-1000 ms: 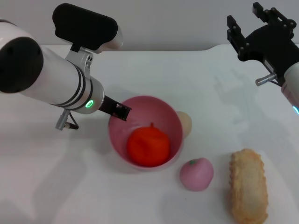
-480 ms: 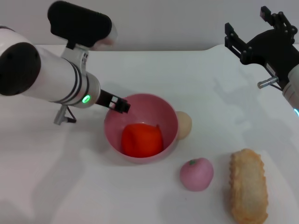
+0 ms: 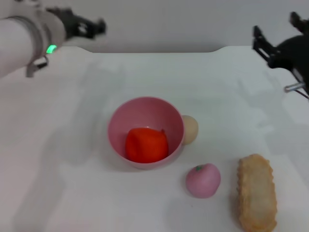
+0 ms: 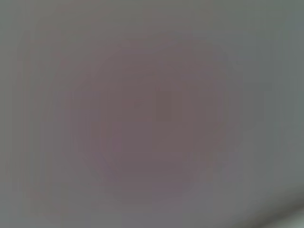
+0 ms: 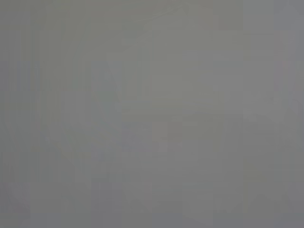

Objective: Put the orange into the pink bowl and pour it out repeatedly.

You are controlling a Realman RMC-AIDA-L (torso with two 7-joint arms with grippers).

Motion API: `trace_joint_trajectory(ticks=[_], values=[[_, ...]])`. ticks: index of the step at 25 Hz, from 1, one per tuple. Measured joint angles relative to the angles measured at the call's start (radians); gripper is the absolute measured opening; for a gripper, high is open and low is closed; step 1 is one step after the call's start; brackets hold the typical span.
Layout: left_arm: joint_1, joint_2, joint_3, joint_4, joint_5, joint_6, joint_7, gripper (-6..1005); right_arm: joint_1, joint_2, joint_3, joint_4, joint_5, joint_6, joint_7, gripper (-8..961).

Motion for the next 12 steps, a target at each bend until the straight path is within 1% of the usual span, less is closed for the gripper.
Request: trace_joint_trajectory(ticks=[1, 2, 3, 4, 5, 7, 8, 9, 10, 12], values=[[0.075, 0.000, -0.001, -0.022, 0.013, 0.219, -0.002, 729, -0.001, 0.000, 0.007, 0.031, 0.015, -0.042, 0.000, 827], [0.126, 0.000, 0.000, -0.055, 0.012, 0.368, -0.005, 763, -0.002, 0.000, 0.013, 0.070, 0.031, -0.086, 0.000, 827], [0.145, 0.000, 0.001, -0.068, 0.010, 0.431, -0.006, 797, -0.001, 0.000, 0.021, 0.106, 0.041, -0.124, 0.000, 827], [0.189, -0.001, 0.003, -0.117, 0.004, 0.584, -0.010, 797, -0.002, -0.001, 0.029, 0.137, 0.048, -0.151, 0.001, 827], [0.219, -0.002, 0.004, -0.165, -0.003, 0.710, -0.016, 797, -0.001, -0.001, 0.038, 0.173, 0.050, -0.186, 0.001, 827], [0.241, -0.002, 0.006, -0.253, -0.015, 0.870, -0.037, 797, 0.003, -0.001, 0.050, 0.254, 0.071, -0.283, 0.001, 827], [0.245, -0.001, 0.007, -0.303, -0.021, 0.935, -0.051, 797, 0.008, -0.001, 0.049, 0.321, 0.110, -0.370, 0.001, 827], [0.244, 0.000, 0.010, -0.388, -0.026, 1.025, -0.070, 797, 0.008, -0.001, 0.049, 0.321, 0.110, -0.370, 0.001, 827], [0.243, -0.001, 0.011, -0.413, -0.026, 1.049, -0.074, 797, 0.010, -0.001, 0.046, 0.353, 0.134, -0.412, 0.001, 827], [0.229, -0.002, 0.021, -0.514, -0.027, 1.137, -0.077, 797, 0.013, -0.002, 0.044, 0.384, 0.158, -0.450, 0.001, 827]])
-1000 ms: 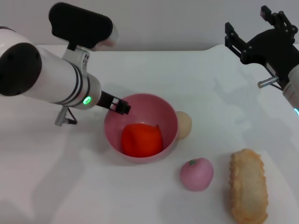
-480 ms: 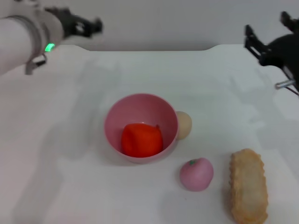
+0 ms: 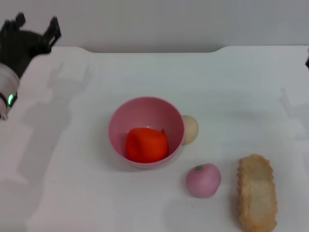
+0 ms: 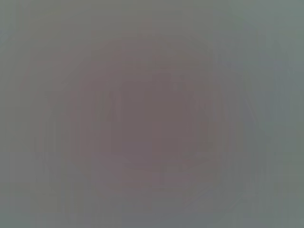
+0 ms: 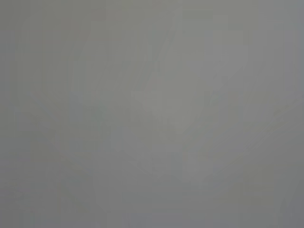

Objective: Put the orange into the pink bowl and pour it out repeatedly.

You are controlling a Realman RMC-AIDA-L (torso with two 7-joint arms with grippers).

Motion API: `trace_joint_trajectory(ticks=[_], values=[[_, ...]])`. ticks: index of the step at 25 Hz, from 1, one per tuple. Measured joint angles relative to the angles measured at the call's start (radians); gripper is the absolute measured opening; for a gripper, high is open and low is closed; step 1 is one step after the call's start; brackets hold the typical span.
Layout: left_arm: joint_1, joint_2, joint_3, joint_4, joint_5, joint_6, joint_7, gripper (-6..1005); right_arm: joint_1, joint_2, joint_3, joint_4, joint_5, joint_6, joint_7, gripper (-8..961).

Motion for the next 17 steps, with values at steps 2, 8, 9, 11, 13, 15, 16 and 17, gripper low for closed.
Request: trace_joint_trajectory(ticks=[2, 8, 9, 11, 13, 15, 16, 17], values=[[-0.015, -0.002, 0.010, -0.078, 0.000, 0.059, 0.000, 797, 0.000, 0.000, 0.000, 0.006, 0.004, -0.001, 0.001, 827], [-0.065, -0.005, 0.028, -0.188, -0.004, 0.090, -0.004, 797, 0.005, 0.002, -0.010, 0.038, 0.008, -0.002, 0.010, 827], [-0.069, -0.006, 0.032, -0.198, -0.004, 0.095, -0.005, 797, 0.007, 0.002, -0.020, 0.048, 0.014, -0.006, 0.010, 827], [-0.075, -0.007, 0.040, -0.217, -0.005, 0.111, -0.008, 797, 0.008, 0.002, -0.024, 0.055, 0.017, -0.009, 0.010, 827], [-0.076, -0.007, 0.049, -0.227, -0.006, 0.127, -0.009, 797, 0.008, 0.002, -0.027, 0.063, 0.021, -0.012, 0.010, 827], [-0.072, -0.007, 0.056, -0.230, -0.006, 0.139, -0.011, 797, 0.008, 0.002, -0.028, 0.069, 0.022, -0.012, 0.011, 827], [-0.070, -0.006, 0.057, -0.231, -0.006, 0.141, -0.011, 797, 0.008, 0.002, -0.028, 0.072, 0.022, -0.012, 0.011, 827], [-0.070, -0.006, 0.057, -0.231, -0.006, 0.141, -0.011, 797, 0.008, 0.002, -0.028, 0.075, 0.023, -0.012, 0.011, 827]])
